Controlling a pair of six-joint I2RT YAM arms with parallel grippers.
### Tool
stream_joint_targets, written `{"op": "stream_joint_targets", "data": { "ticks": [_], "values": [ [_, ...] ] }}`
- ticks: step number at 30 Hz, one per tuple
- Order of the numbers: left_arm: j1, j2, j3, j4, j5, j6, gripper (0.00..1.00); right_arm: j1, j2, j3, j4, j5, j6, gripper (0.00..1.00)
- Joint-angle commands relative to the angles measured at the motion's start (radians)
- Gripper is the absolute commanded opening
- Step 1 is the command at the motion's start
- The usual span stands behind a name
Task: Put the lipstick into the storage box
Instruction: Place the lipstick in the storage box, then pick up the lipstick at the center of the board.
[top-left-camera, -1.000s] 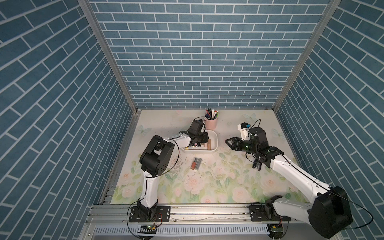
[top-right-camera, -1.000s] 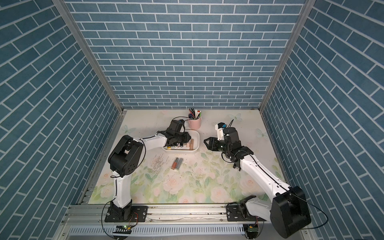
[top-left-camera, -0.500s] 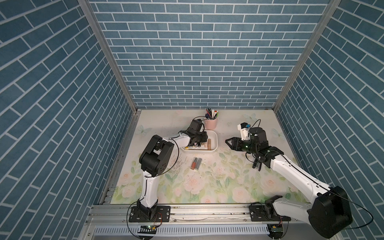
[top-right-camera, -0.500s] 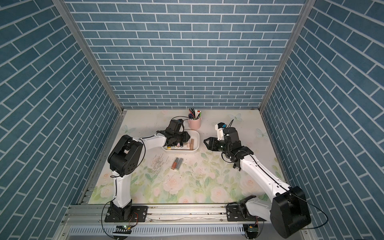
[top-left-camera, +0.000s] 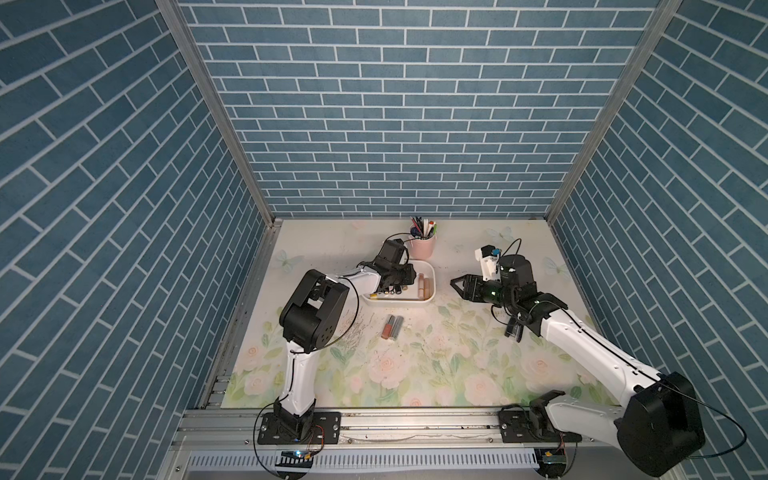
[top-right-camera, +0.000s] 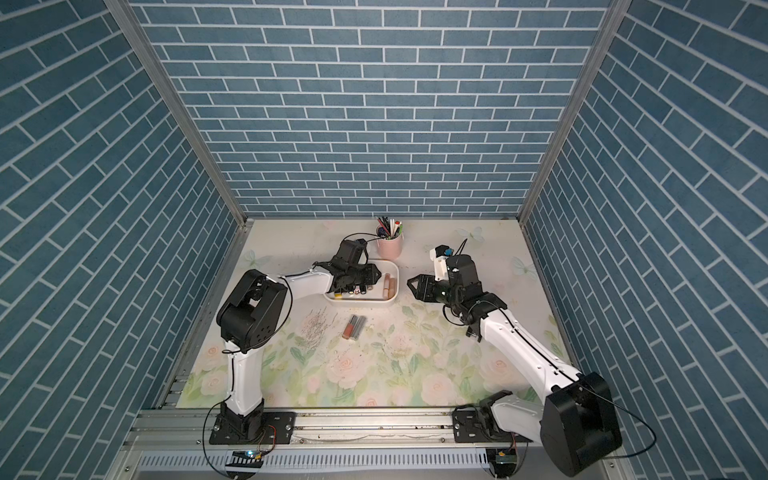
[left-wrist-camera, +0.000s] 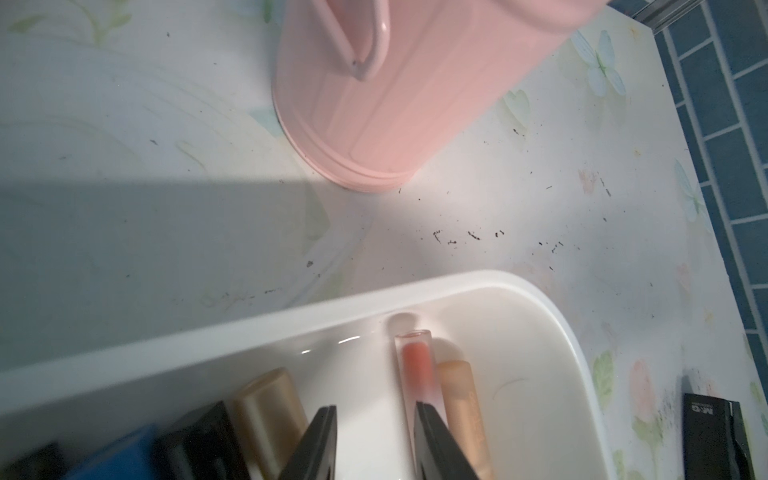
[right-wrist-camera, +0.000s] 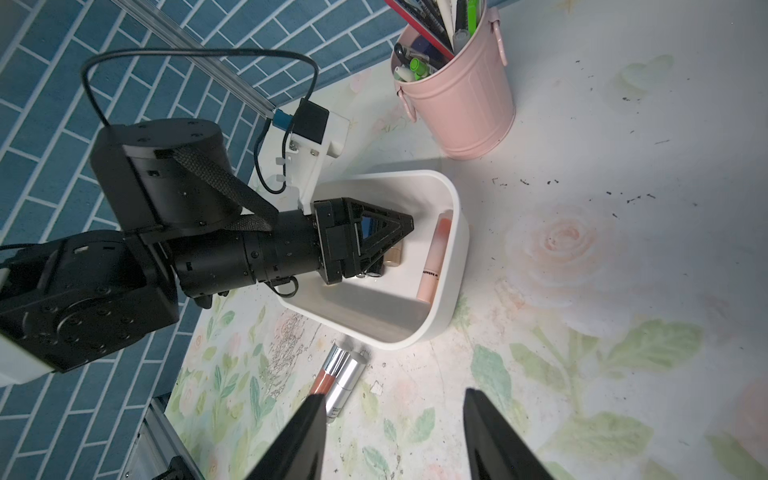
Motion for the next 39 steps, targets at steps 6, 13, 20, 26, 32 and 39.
{"op": "stream_joint_targets", "data": {
  "ticks": [6,13,20,26,32,39],
  "values": [
    [0.005,-0.213,-0.086,-0.001,0.033,0.041,0.4,0.029,0.007,-0.016,0.047,-0.042,0.034,0.57],
    [0.005,-0.432,-0.213,-0.063,0.022,0.092,0.46,0.206,0.082,0.065,-0.008,0.071,0.027,0.57],
    [0.006,-0.722,-0.415,-0.146,-0.085,0.109,0.53,0.413,0.235,0.169,-0.101,0.194,0.057,0.58],
    [0.012,-0.924,-0.545,-0.244,-0.219,0.098,0.56,0.546,0.397,0.272,-0.192,0.313,0.081,0.59],
    [0.023,-1.083,-0.623,-0.316,-0.334,0.073,0.61,0.606,0.558,0.38,-0.273,0.376,0.107,0.6],
    [0.03,-1.153,-0.652,-0.347,-0.364,0.08,0.68,0.608,0.634,0.413,-0.303,0.416,0.128,0.62]
  ]
}}
